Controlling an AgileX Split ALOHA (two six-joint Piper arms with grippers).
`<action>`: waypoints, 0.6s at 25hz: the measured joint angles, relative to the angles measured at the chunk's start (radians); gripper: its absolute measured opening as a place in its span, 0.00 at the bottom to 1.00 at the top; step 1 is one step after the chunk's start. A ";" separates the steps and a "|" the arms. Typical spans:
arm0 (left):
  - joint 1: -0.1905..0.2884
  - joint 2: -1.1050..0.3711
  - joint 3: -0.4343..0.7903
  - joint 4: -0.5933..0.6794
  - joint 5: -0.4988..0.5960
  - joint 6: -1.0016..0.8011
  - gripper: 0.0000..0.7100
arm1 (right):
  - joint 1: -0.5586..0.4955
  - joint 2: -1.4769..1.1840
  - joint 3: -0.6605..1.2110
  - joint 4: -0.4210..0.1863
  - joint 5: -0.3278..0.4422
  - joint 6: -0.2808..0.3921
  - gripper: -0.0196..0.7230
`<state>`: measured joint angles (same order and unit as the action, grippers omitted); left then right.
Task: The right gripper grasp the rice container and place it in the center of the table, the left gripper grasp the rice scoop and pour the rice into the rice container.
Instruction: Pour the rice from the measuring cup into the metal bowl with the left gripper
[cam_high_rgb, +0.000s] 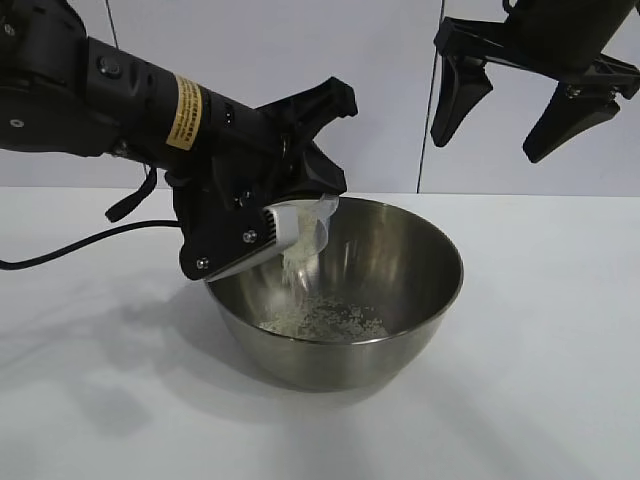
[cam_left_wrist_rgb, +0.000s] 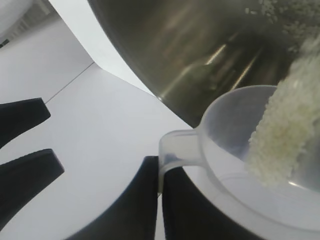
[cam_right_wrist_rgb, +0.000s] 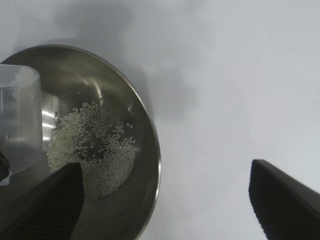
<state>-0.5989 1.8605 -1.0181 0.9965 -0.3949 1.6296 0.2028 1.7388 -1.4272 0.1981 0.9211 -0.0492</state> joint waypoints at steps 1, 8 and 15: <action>0.000 0.000 0.000 0.007 0.002 0.000 0.01 | 0.000 0.000 0.000 0.000 0.000 0.000 0.86; -0.001 0.000 0.000 0.022 0.021 0.000 0.01 | 0.000 0.000 0.000 0.000 0.000 0.000 0.86; -0.005 0.000 0.000 0.022 0.032 0.007 0.01 | 0.000 0.000 0.000 0.000 0.000 0.000 0.86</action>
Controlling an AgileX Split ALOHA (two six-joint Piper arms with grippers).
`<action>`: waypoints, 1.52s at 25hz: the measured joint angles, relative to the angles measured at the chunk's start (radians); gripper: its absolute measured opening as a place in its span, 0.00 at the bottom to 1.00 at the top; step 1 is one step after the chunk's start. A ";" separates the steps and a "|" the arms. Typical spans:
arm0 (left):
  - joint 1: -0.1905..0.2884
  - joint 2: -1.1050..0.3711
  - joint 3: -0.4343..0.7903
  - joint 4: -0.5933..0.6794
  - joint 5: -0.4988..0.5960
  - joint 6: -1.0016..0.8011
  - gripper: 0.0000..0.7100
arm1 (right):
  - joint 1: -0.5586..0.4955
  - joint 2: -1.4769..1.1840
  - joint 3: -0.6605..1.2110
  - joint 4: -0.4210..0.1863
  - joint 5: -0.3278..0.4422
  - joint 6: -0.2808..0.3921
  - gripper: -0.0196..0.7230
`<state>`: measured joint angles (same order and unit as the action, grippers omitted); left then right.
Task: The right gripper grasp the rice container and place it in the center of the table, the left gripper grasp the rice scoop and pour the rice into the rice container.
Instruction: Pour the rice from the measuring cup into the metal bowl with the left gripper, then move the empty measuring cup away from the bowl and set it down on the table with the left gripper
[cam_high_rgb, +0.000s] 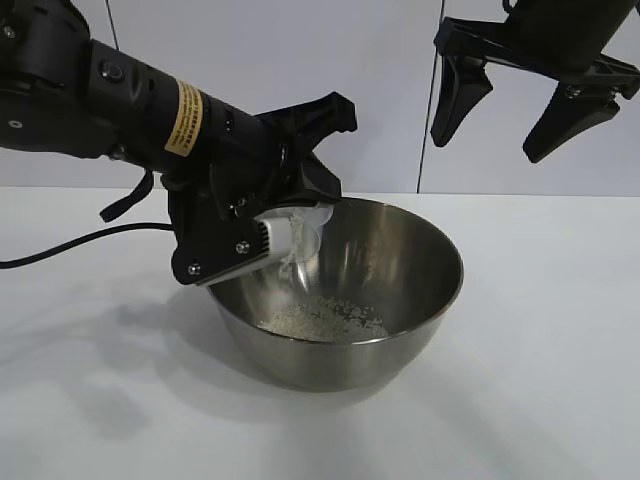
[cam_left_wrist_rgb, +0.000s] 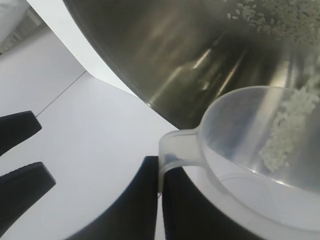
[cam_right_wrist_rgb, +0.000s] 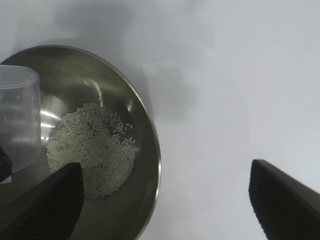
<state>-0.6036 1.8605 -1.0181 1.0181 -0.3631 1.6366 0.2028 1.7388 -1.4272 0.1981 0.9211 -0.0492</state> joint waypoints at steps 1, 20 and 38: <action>0.000 0.000 0.000 0.000 0.000 0.002 0.01 | 0.000 0.000 0.000 0.000 0.000 0.000 0.86; -0.018 0.000 0.000 0.000 0.019 0.036 0.01 | 0.000 0.000 0.000 0.001 0.002 0.000 0.86; -0.019 0.000 0.076 -0.652 -0.433 -0.587 0.01 | 0.000 0.000 0.000 0.001 -0.001 -0.003 0.86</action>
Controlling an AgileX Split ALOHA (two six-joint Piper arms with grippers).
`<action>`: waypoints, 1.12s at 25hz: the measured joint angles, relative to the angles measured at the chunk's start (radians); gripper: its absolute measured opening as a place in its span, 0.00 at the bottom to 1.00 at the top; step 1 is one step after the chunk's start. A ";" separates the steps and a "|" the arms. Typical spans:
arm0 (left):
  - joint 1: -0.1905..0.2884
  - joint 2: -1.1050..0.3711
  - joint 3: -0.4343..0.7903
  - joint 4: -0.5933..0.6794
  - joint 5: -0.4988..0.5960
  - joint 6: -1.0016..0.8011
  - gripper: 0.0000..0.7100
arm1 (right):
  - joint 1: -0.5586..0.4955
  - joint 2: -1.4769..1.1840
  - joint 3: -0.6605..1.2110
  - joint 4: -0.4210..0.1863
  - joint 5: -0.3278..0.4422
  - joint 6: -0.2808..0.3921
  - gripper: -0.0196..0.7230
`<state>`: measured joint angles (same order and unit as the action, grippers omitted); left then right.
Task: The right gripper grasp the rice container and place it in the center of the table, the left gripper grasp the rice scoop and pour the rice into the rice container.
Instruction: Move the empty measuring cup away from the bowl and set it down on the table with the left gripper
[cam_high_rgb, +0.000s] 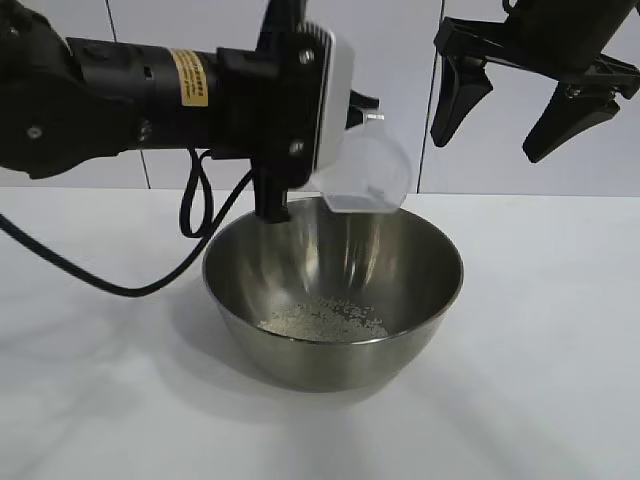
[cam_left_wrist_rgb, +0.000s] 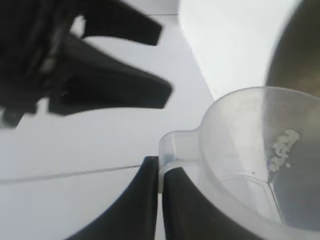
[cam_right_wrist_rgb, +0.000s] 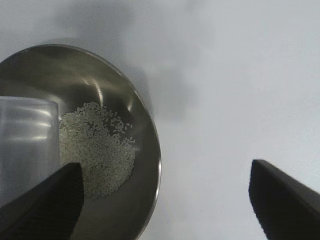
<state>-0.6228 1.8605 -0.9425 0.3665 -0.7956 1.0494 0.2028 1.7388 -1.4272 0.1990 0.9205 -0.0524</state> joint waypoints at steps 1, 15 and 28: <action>0.000 0.000 0.014 -0.071 -0.039 -0.059 0.01 | 0.000 0.000 0.000 0.000 0.000 0.000 0.86; 0.066 -0.166 0.307 -0.837 -0.277 -0.670 0.01 | 0.000 0.000 0.000 0.010 -0.022 0.000 0.86; 0.207 -0.063 0.510 -0.645 -0.338 -0.862 0.01 | 0.000 0.000 0.000 0.022 -0.022 0.003 0.86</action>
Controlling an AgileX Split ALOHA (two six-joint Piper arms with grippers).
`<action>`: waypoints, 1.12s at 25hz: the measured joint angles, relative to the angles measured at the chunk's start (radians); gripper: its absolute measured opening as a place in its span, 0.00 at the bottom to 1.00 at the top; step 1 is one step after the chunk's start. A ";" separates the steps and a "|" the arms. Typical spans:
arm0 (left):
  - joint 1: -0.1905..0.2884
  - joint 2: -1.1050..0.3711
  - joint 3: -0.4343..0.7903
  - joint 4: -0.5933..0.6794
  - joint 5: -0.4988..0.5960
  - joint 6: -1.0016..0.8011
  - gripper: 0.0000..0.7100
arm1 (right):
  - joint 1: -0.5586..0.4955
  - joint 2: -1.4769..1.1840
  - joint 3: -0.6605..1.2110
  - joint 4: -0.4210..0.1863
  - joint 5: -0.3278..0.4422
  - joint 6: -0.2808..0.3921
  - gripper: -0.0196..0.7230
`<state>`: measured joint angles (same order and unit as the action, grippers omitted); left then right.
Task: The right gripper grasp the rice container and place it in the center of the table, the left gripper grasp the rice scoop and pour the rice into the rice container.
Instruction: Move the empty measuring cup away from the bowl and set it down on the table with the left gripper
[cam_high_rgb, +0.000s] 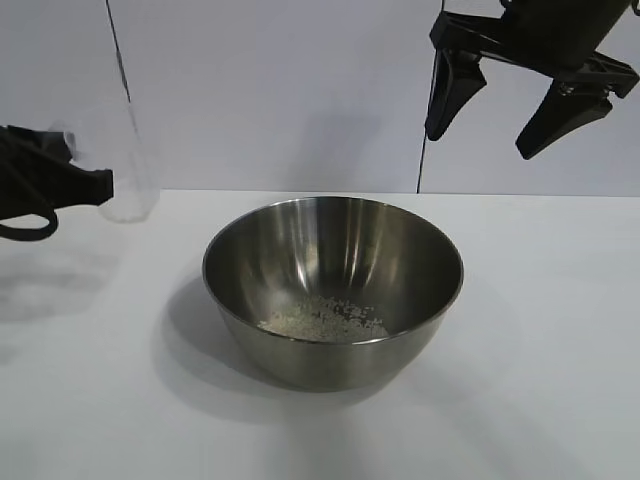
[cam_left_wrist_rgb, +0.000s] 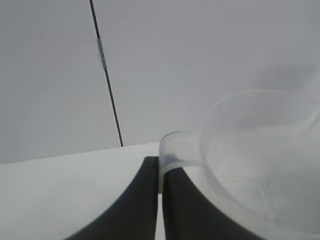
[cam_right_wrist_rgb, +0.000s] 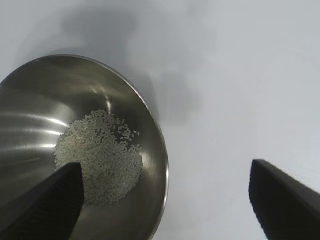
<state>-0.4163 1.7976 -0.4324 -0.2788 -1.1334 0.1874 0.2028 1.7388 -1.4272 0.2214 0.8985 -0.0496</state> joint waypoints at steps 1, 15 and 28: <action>0.001 0.026 0.000 0.009 0.000 -0.015 0.01 | 0.000 0.000 0.000 0.000 0.000 0.000 0.86; 0.001 0.253 -0.046 0.099 -0.004 -0.089 0.01 | 0.000 0.000 0.000 0.005 -0.007 0.004 0.86; 0.005 0.281 -0.067 0.101 -0.006 -0.096 0.04 | 0.000 0.000 0.000 0.006 -0.008 0.004 0.86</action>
<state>-0.4117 2.0785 -0.4996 -0.1775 -1.1394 0.0909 0.2028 1.7388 -1.4272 0.2270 0.8908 -0.0461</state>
